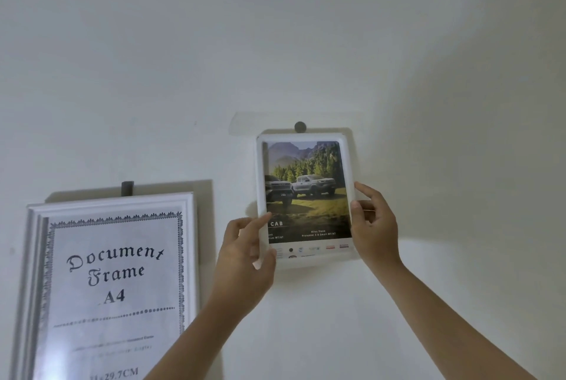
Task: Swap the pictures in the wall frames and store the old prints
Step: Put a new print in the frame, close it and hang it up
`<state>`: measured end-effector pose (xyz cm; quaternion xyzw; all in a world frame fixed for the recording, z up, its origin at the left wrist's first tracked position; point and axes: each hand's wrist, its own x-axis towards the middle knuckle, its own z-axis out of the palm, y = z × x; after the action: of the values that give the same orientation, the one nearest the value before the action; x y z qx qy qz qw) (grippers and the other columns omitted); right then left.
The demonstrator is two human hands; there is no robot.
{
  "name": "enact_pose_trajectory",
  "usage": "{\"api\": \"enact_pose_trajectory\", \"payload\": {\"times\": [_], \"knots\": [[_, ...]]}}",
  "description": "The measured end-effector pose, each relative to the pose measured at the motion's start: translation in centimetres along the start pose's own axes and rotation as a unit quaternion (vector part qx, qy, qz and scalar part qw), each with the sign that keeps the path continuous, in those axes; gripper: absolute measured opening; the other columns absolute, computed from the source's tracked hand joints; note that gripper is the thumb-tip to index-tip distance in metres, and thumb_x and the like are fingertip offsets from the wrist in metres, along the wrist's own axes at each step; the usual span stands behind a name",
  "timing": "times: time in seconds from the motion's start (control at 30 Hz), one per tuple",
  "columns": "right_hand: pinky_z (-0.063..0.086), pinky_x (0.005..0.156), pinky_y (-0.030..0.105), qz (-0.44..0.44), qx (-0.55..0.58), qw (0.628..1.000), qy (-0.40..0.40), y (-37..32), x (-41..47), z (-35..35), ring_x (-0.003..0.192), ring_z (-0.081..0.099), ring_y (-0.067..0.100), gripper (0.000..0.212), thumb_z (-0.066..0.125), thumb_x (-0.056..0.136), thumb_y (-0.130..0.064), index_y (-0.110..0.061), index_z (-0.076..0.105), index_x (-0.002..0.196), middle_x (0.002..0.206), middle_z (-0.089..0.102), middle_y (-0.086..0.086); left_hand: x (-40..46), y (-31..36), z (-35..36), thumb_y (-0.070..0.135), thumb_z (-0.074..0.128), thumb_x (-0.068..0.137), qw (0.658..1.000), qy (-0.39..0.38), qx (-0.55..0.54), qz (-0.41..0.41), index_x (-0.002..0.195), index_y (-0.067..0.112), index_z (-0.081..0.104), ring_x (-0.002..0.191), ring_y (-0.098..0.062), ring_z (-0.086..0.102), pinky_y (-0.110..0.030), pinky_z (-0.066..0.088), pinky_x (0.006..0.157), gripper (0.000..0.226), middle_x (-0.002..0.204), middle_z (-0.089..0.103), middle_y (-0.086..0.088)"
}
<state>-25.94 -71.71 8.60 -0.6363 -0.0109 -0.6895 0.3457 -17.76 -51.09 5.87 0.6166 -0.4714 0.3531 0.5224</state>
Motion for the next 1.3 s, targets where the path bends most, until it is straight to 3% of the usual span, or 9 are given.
{"api": "enact_pose_trajectory", "payload": {"times": [0.2, 0.3, 0.4, 0.5, 0.67, 0.83, 0.93, 1.1, 1.3], "knots": [[0.045, 0.074, 0.011, 0.011, -0.040, 0.999, -0.008, 0.2, -0.9, -0.4, 0.090, 0.060, 0.007, 0.034, 0.053, 0.092, -0.010, -0.021, 0.057, 0.123, 0.103, 0.063, 0.006, -0.4, -0.1, 0.3, 0.015, 0.063, 0.084, 0.998, 0.001, 0.065, 0.008, 0.134, 0.031, 0.047, 0.086, -0.005, 0.055, -0.017, 0.053, 0.080, 0.055, 0.118, 0.042, 0.010], [0.050, 0.078, 0.016, 0.021, -0.055, 0.998, -0.022, -0.1, -1.1, -0.6, 0.090, 0.060, 0.004, 0.034, 0.053, 0.093, -0.015, -0.021, 0.055, 0.126, 0.110, 0.061, 0.006, -0.4, 0.2, 0.2, 0.017, 0.064, 0.083, 0.996, -0.012, 0.084, 0.009, 0.135, 0.029, 0.045, 0.102, -0.008, 0.054, -0.026, 0.051, 0.091, 0.057, 0.121, 0.040, 0.008], [0.045, 0.070, 0.007, 0.039, -0.074, 0.996, -0.039, -0.7, -1.3, -0.7, 0.087, 0.059, 0.007, 0.037, 0.053, 0.093, -0.017, -0.019, 0.052, 0.130, 0.113, 0.060, 0.008, -0.4, 0.4, 0.1, 0.018, 0.066, 0.082, 0.995, -0.034, 0.089, -0.004, 0.137, 0.028, 0.042, 0.113, -0.018, 0.050, -0.031, 0.047, 0.098, 0.061, 0.126, 0.040, 0.002], [0.039, 0.064, 0.005, 0.057, -0.093, 0.992, -0.056, -1.5, -1.4, -0.7, 0.089, 0.058, 0.015, 0.040, 0.054, 0.092, -0.017, -0.019, 0.049, 0.132, 0.115, 0.058, 0.010, -0.6, 0.9, -0.2, 0.019, 0.066, 0.082, 0.993, -0.059, 0.096, -0.022, 0.139, 0.027, 0.038, 0.114, -0.017, 0.049, -0.024, 0.043, 0.096, 0.064, 0.129, 0.039, -0.001], [0.042, 0.079, 0.022, 0.069, -0.120, 0.986, -0.092, -3.1, -2.1, -1.4, 0.096, 0.054, 0.015, 0.048, 0.055, 0.091, -0.016, -0.018, 0.043, 0.137, 0.122, 0.053, 0.011, -1.1, 2.0, -1.0, 0.022, 0.065, 0.082, 0.988, -0.087, 0.104, -0.071, 0.140, 0.029, 0.033, 0.099, -0.011, 0.048, -0.019, 0.036, 0.082, 0.067, 0.121, 0.038, -0.001], [0.038, 0.090, 0.023, 0.088, -0.164, 0.973, -0.133, -3.8, -4.7, -3.3, 0.118, 0.051, 0.023, 0.055, 0.058, 0.090, -0.017, -0.018, 0.037, 0.140, 0.132, 0.051, 0.009, -4.6, 3.0, -1.9, 0.026, 0.064, 0.083, 0.980, -0.113, 0.084, -0.141, 0.140, 0.025, 0.032, 0.107, -0.013, 0.048, -0.024, 0.040, 0.091, 0.066, 0.125, 0.037, -0.003], [0.035, 0.093, 0.023, 0.122, -0.201, 0.957, -0.168, -3.4, -7.9, -5.1, 0.123, 0.048, 0.021, 0.059, 0.057, 0.089, -0.020, -0.020, 0.032, 0.143, 0.135, 0.048, 0.009, -8.7, 3.5, -1.9, 0.026, 0.065, 0.083, 0.969, -0.139, 0.064, -0.192, 0.139, 0.024, 0.033, 0.114, -0.017, 0.049, -0.032, 0.043, 0.098, 0.064, 0.131, 0.037, -0.006], [0.033, 0.093, 0.024, 0.172, -0.263, 0.919, -0.238, -2.2, -15.6, -9.9, 0.121, 0.047, 0.022, 0.062, 0.057, 0.089, -0.022, -0.019, 0.029, 0.144, 0.133, 0.045, 0.011, -17.4, 4.1, -1.0, 0.027, 0.065, 0.083, 0.932, -0.217, 0.039, -0.289, 0.134, 0.021, 0.039, 0.110, -0.017, 0.051, -0.025, 0.037, 0.094, 0.058, 0.133, 0.040, -0.007], [0.037, 0.095, 0.032, 0.294, -0.335, 0.828, -0.341, 0.7, -27.3, -17.8, 0.124, 0.041, 0.026, 0.062, 0.055, 0.090, -0.027, -0.020, 0.026, 0.144, 0.136, 0.037, 0.013, -29.2, 4.2, 0.5, 0.028, 0.065, 0.083, 0.855, -0.325, 0.022, -0.403, 0.130, 0.019, 0.046, 0.112, -0.018, 0.051, -0.026, 0.040, 0.089, 0.052, 0.131, 0.045, -0.008]]}}
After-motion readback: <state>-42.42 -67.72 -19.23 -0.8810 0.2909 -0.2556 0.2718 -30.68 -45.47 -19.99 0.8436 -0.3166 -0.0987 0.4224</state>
